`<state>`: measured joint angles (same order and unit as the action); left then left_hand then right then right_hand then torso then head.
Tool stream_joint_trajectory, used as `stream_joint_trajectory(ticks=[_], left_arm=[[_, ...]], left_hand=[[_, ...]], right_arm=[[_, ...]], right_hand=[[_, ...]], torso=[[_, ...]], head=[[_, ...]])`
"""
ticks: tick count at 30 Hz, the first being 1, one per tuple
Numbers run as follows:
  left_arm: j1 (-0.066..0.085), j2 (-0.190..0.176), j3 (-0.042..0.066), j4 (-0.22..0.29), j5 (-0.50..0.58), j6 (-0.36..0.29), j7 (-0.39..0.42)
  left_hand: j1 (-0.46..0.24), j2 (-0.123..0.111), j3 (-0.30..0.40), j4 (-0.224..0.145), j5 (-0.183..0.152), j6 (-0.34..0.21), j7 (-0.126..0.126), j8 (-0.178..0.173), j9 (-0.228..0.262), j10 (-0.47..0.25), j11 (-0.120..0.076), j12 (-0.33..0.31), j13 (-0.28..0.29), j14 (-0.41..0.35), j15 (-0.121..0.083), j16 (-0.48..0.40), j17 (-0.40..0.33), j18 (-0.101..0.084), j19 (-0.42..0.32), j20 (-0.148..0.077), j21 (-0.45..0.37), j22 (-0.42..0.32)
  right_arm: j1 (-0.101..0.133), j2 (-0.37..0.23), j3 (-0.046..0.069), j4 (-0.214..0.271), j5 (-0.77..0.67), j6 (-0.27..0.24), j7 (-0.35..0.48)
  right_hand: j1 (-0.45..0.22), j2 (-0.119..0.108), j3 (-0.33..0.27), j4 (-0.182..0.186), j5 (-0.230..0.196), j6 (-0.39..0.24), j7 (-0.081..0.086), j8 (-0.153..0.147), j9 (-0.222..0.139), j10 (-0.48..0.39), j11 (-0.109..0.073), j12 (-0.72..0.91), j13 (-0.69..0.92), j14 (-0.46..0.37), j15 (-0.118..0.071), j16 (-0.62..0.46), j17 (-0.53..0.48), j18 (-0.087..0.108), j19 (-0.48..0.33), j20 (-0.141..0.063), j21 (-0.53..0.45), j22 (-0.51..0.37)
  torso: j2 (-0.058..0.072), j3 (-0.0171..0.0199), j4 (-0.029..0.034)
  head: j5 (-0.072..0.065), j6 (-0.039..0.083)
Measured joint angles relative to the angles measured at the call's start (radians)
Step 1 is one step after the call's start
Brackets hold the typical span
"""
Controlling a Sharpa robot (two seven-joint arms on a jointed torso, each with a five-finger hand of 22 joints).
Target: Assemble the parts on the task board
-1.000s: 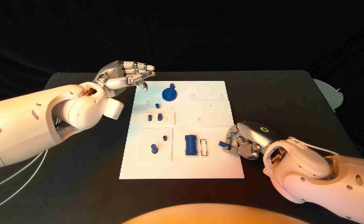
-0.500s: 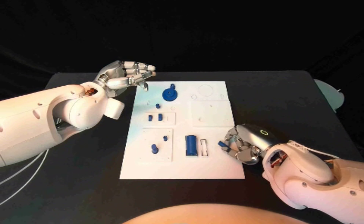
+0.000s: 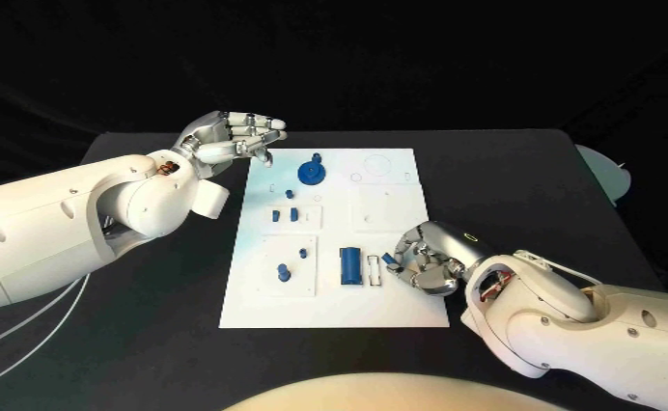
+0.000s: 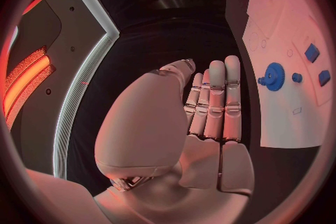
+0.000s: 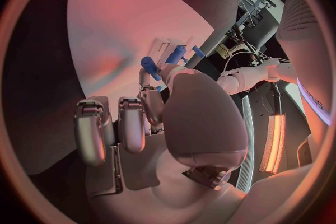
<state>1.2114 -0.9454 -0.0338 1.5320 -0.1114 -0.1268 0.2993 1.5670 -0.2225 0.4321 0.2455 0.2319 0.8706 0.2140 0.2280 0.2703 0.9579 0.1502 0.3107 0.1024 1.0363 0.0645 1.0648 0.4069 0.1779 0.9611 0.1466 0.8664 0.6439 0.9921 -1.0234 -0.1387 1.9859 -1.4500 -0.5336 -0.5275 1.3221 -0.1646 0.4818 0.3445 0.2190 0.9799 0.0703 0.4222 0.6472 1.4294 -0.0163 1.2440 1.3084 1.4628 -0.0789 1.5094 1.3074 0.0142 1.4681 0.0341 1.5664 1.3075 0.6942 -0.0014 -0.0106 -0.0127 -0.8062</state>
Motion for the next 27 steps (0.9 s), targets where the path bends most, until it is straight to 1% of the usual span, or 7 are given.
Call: stream_joint_trajectory(ticks=[1,2,9,10,14,25,27], left_arm=[[0.000,0.000,0.000,0.000,0.000,0.000,0.000],[0.000,0.000,0.000,0.001,0.000,0.000,0.000],[0.000,0.001,0.000,0.002,0.000,0.000,0.000],[0.000,0.001,0.000,0.002,0.000,0.000,0.000],[0.000,0.001,0.000,0.002,0.000,0.001,0.000],[0.000,0.001,0.000,0.003,0.000,0.001,-0.002],[0.000,0.001,0.000,0.003,0.000,0.002,-0.002]], left_hand=[[0.000,0.000,0.000,0.000,0.000,0.000,0.000,0.000,0.000,0.000,0.000,0.000,0.000,0.000,0.000,0.000,0.000,0.000,0.000,0.000,0.000,0.000],[0.000,0.000,0.000,0.000,0.000,0.000,0.000,0.000,0.000,0.000,0.000,0.000,0.000,0.000,0.000,0.000,0.000,0.000,0.000,0.000,0.000,0.000],[0.000,0.000,0.000,0.000,0.000,0.000,0.000,0.000,0.000,0.000,0.000,0.000,0.000,0.000,0.000,0.000,0.000,0.000,0.000,0.000,0.000,0.000],[0.000,0.000,0.000,0.000,0.000,0.000,0.000,0.000,0.000,0.000,0.000,0.000,0.000,0.000,0.000,0.000,0.000,0.000,0.000,0.000,0.000,0.000],[0.000,0.000,0.003,-0.003,0.000,0.000,0.000,0.000,0.000,-0.004,-0.004,0.000,0.000,0.000,0.000,0.000,0.000,0.000,0.000,0.000,0.000,0.000],[0.000,0.000,0.003,-0.003,0.000,0.000,0.000,0.000,0.000,-0.004,-0.004,0.004,0.000,0.000,0.000,0.000,0.000,0.000,0.000,0.000,0.000,0.000],[0.000,0.000,0.003,-0.003,0.000,0.000,0.000,0.000,0.000,-0.004,-0.004,0.004,0.000,0.000,0.000,0.000,-0.001,0.000,0.000,0.000,0.000,0.000]], right_arm=[[0.000,0.006,0.000,-0.004,0.014,0.000,0.002],[0.000,0.011,0.000,-0.008,0.024,0.001,0.003],[-0.010,0.052,0.000,-0.041,0.082,0.014,0.007],[-0.012,0.057,0.000,-0.046,0.087,0.016,0.007],[-0.014,0.075,0.000,-0.060,0.104,0.021,0.007],[-0.014,0.093,0.003,-0.075,0.115,0.019,0.007],[-0.015,0.095,0.002,-0.077,0.115,0.019,0.006]], right_hand=[[-0.018,-0.002,0.005,-0.005,0.017,0.000,0.000,0.000,0.000,0.000,0.000,0.005,0.000,0.000,0.000,0.000,0.000,0.000,0.000,0.000,0.000,0.000],[-0.025,-0.009,0.040,-0.040,0.027,0.000,0.000,0.000,0.000,0.000,0.000,0.005,0.000,0.000,0.000,0.000,0.000,0.000,0.000,0.000,0.000,0.000],[-0.089,-0.009,0.064,-0.065,0.058,0.000,0.000,0.007,0.001,0.002,0.002,0.015,0.000,0.000,0.000,0.000,0.000,0.000,0.000,0.000,0.000,0.000],[-0.098,-0.009,0.066,-0.072,0.066,0.000,0.000,0.007,0.016,0.004,0.004,0.019,0.000,0.000,0.000,0.000,0.000,0.000,0.000,0.000,0.000,0.000],[-0.118,-0.005,0.054,-0.068,0.083,0.003,0.002,0.009,0.043,0.007,0.000,0.025,0.000,0.000,0.000,0.000,0.000,0.000,0.000,0.000,0.000,0.000],[-0.172,0.003,0.008,-0.055,0.084,0.027,-0.016,0.019,0.037,0.011,-0.003,0.033,0.000,0.000,0.000,0.000,0.001,0.000,0.000,0.000,0.000,0.000],[-0.193,0.001,-0.014,-0.055,0.110,0.034,-0.019,0.015,0.036,0.011,-0.003,0.036,0.000,0.000,0.000,0.000,0.001,0.000,0.000,0.000,0.000,0.000]], torso=[[0.000,-0.0003,0.0000],[0.000,-0.0006,0.0000],[0.000,-0.0003,-0.0002],[0.000,-0.0001,-0.0005],[0.000,0.0004,-0.0007],[0.001,0.0012,-0.0014],[0.001,0.0012,-0.0017]], head=[[0.000,0.000],[0.000,-0.001],[0.001,-0.002],[0.002,-0.002],[0.002,-0.002],[0.006,-0.003],[0.007,-0.003]])
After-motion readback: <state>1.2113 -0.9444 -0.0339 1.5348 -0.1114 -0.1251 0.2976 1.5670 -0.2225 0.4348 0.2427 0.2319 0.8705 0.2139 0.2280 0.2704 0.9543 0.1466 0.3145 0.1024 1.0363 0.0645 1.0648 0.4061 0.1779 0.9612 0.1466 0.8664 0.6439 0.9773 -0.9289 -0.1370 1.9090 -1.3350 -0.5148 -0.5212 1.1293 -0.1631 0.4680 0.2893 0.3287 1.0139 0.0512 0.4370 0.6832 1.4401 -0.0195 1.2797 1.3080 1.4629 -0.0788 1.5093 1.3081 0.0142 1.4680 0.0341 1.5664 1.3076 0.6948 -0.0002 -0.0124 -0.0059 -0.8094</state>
